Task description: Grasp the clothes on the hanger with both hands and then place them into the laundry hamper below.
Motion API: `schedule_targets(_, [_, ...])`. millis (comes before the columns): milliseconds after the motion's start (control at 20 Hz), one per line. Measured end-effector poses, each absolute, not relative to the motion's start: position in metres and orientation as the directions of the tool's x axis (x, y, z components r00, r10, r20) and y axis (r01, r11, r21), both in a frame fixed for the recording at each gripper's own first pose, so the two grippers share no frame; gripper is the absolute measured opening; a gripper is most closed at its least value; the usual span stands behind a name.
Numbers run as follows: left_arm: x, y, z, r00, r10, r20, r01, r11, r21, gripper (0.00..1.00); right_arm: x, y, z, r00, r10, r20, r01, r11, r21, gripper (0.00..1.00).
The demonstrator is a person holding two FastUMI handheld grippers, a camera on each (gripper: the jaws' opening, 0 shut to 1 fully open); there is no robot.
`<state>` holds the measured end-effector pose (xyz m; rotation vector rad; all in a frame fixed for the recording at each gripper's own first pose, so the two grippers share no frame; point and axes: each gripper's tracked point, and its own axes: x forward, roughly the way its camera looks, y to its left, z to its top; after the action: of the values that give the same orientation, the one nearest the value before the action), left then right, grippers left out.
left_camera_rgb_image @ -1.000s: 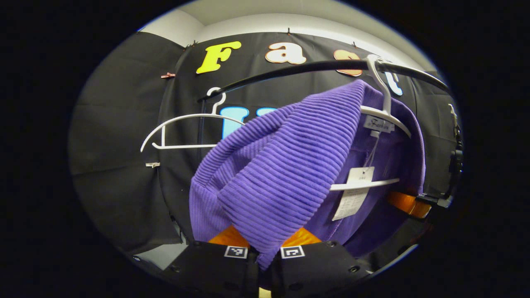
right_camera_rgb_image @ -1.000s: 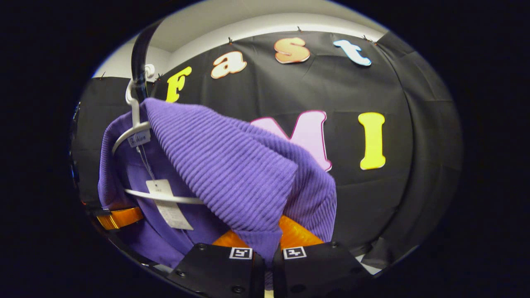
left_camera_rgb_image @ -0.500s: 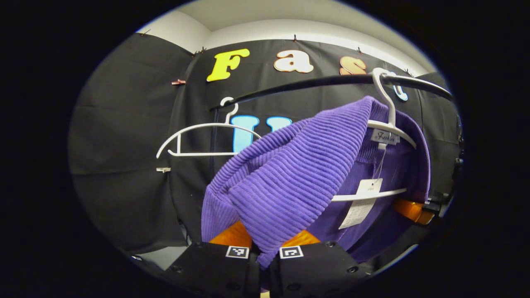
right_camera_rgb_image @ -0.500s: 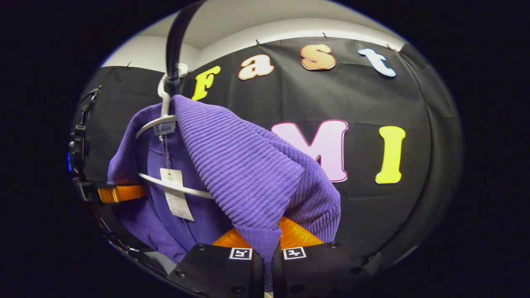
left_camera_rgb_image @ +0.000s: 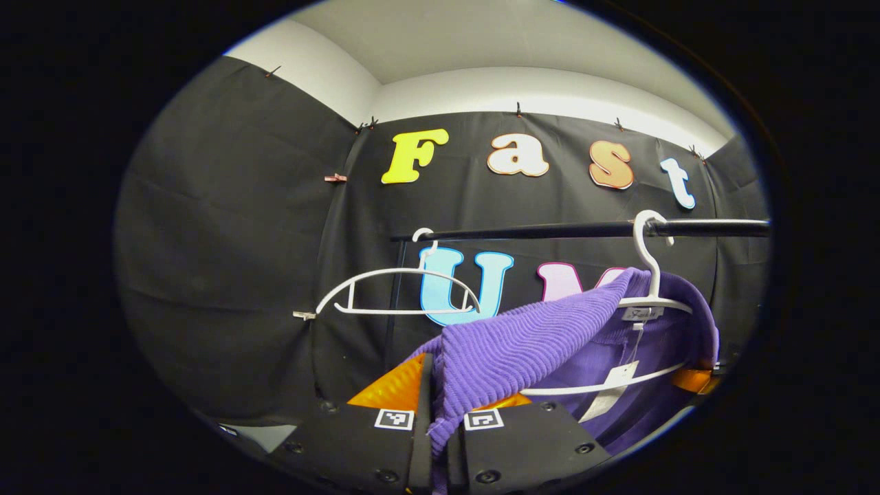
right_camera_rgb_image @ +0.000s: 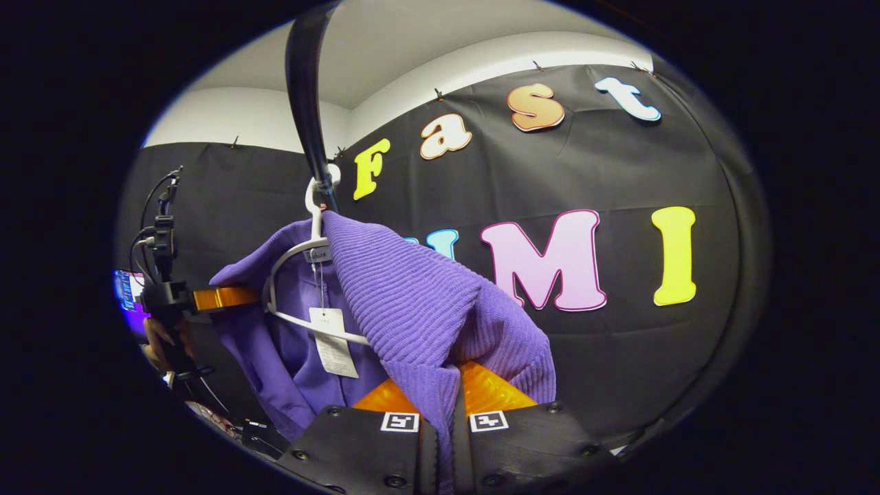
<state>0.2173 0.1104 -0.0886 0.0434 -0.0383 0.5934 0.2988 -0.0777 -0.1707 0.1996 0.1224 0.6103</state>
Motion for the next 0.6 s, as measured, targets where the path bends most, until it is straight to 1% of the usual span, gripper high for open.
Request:
schedule_targets(150, [0.216, 0.118, -0.081, 0.827, 0.559, 0.062, -0.562, 0.825, 0.059, 0.10, 0.277, -0.070, -0.169, 0.758, 0.651, -0.049, -0.616, 0.737, 0.277, 0.12])
schedule_targets(200, [0.215, 0.120, -0.076, 0.826, 0.559, 0.074, -0.563, 0.824, 0.064, 0.14, 0.269, -0.066, -0.167, 0.733, 0.679, -0.047, -0.641, 0.712, 0.286, 0.12])
schedule_targets(300, [0.218, 0.126, -0.066, 0.821, 0.562, 0.097, -0.569, 0.819, 0.070, 0.12, 0.251, -0.052, -0.158, 0.671, 0.741, -0.025, -0.699, 0.644, 0.312, 0.12])
schedule_targets(350, [0.219, 0.129, -0.061, 0.819, 0.564, 0.105, -0.572, 0.817, 0.075, 0.10, 0.251, -0.050, -0.156, 0.662, 0.749, -0.018, -0.708, 0.634, 0.312, 0.12])
schedule_targets(400, [0.220, 0.132, -0.056, 0.816, 0.566, 0.118, -0.575, 0.814, 0.079, 0.10, 0.258, -0.053, -0.153, 0.674, 0.739, -0.001, -0.700, 0.640, 0.316, 0.12])
schedule_targets(450, [0.220, 0.134, -0.051, 0.813, 0.568, 0.131, -0.579, 0.811, 0.080, 0.14, 0.264, -0.058, -0.151, 0.688, 0.725, 0.014, -0.687, 0.646, 0.332, 0.12])
schedule_targets(550, [0.220, 0.139, -0.042, 0.807, 0.570, 0.157, -0.585, 0.807, 0.080, 0.10, 0.277, -0.071, -0.133, 0.724, 0.683, 0.095, -0.658, 0.643, 0.391, 0.12])
schedule_targets(600, [0.220, 0.144, -0.040, 0.801, 0.576, 0.165, -0.593, 0.801, 0.082, 0.12, 0.284, -0.077, -0.126, 0.738, 0.662, 0.132, -0.645, 0.632, 0.430, 0.12])
